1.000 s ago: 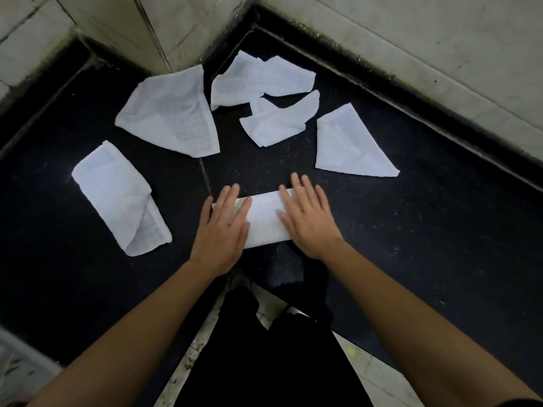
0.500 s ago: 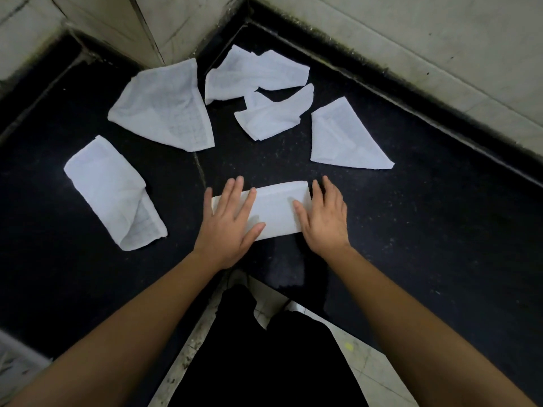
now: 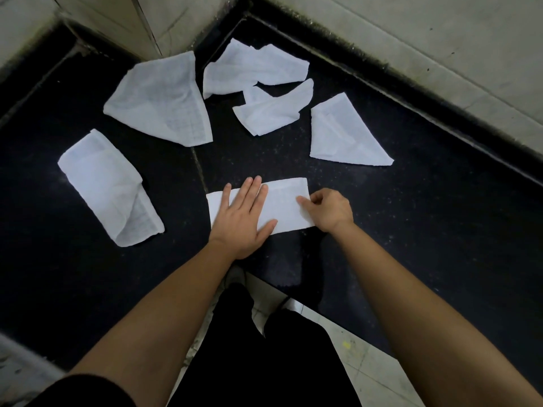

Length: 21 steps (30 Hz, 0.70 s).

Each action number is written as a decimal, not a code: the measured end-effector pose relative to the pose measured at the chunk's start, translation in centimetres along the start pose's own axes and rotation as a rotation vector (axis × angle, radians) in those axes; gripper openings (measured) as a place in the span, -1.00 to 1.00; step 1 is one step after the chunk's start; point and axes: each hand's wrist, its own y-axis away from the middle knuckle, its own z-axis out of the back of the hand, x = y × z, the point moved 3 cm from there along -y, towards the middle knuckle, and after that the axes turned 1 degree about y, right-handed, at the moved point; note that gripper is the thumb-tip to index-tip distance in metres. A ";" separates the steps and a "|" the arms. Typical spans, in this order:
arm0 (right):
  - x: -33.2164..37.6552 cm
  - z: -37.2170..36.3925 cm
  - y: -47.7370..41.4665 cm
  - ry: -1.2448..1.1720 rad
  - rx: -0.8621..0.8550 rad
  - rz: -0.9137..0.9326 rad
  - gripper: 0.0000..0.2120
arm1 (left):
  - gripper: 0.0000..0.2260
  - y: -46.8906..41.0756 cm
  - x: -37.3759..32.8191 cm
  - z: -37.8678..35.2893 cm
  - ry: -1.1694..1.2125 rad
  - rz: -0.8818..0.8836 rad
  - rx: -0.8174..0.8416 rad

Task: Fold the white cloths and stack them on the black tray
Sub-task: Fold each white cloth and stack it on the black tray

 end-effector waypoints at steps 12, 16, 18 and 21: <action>-0.4 -0.2 0.2 -0.575 0.134 -0.216 -0.75 | -0.30 -0.3 -0.1 0.6 0.004 -0.008 0.086; -0.5 -0.4 0.4 -0.524 0.082 -0.178 -0.81 | -0.35 1.2 1.1 2.2 0.125 0.061 -0.041; -0.4 -0.6 0.4 -0.484 0.049 -0.150 -0.79 | -0.39 2.6 2.3 2.7 0.172 0.128 -0.101; 0.3 -0.6 1.0 -0.363 0.006 -0.079 -0.77 | -0.41 4.7 4.1 2.1 0.164 0.170 -0.125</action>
